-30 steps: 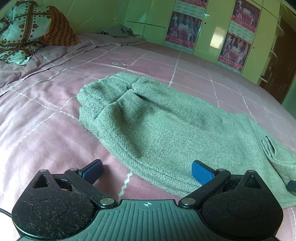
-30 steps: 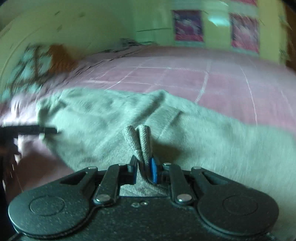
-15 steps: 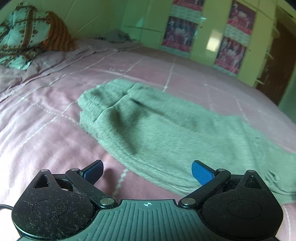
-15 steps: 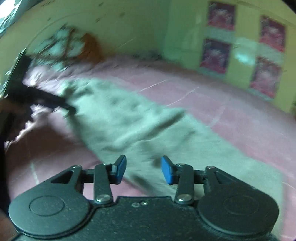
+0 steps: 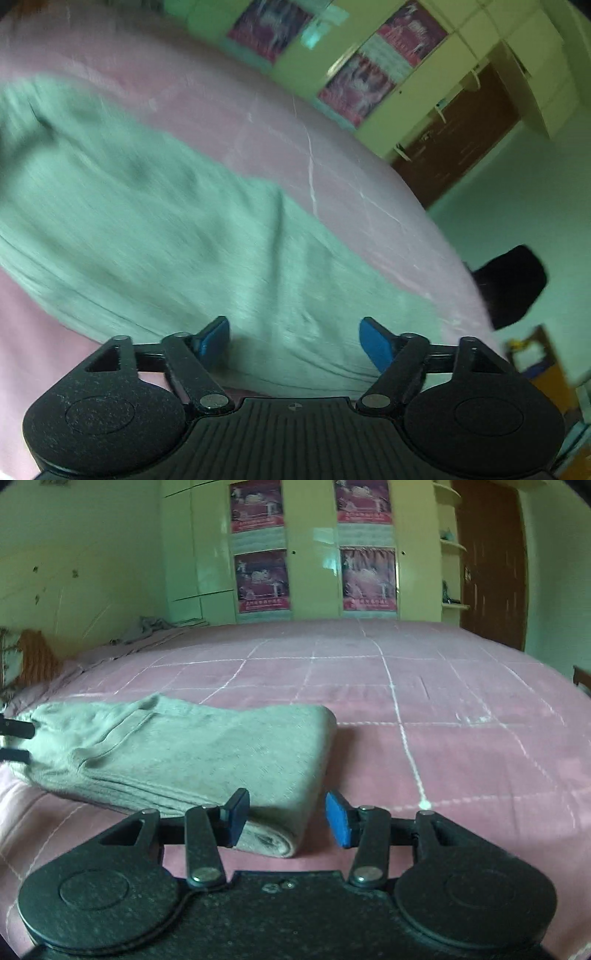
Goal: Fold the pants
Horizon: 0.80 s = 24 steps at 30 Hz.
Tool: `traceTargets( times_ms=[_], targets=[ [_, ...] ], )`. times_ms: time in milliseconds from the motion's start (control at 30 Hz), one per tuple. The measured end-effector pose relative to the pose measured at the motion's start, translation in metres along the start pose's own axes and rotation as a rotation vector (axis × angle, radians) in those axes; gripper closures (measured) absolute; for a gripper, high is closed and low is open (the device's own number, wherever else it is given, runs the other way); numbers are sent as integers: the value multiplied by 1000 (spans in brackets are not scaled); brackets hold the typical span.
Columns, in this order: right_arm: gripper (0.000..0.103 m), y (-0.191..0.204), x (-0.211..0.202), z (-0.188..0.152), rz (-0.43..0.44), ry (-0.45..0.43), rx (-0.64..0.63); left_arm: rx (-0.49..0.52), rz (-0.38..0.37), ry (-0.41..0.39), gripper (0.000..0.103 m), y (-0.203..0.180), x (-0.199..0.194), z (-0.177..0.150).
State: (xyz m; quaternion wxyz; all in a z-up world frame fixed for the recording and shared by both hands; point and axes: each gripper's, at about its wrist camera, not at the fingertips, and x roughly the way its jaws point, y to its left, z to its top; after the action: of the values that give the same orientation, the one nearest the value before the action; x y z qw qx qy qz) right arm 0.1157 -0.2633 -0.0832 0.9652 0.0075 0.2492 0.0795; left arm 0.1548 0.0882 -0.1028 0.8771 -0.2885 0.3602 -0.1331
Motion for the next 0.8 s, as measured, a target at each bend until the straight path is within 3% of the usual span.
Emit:
traceTargets(
  times_ms=[233,333,400,467,500,600,800],
  targets=[
    [56,-17,4,-2,18,-6,66,-154,-46,74,45,7,31,2],
    [56,-21,6,-2,20,0,99,-164,-51,107,49,9,43,2],
    [56,-22,9,-3,22,13,110,-169,-41,113,57,8,53,1],
    [55,-21,12,-4,22,26,113,-182,-34,116,77,8,60,0],
    [54,-21,13,-5,20,33,114,-179,-37,123,81,6,63,-1],
    [48,-23,17,-7,7,47,129,-159,-64,98,84,-2,59,-4],
    [47,-28,17,-7,-8,43,152,-164,-166,14,84,-11,24,-11]
  ],
)
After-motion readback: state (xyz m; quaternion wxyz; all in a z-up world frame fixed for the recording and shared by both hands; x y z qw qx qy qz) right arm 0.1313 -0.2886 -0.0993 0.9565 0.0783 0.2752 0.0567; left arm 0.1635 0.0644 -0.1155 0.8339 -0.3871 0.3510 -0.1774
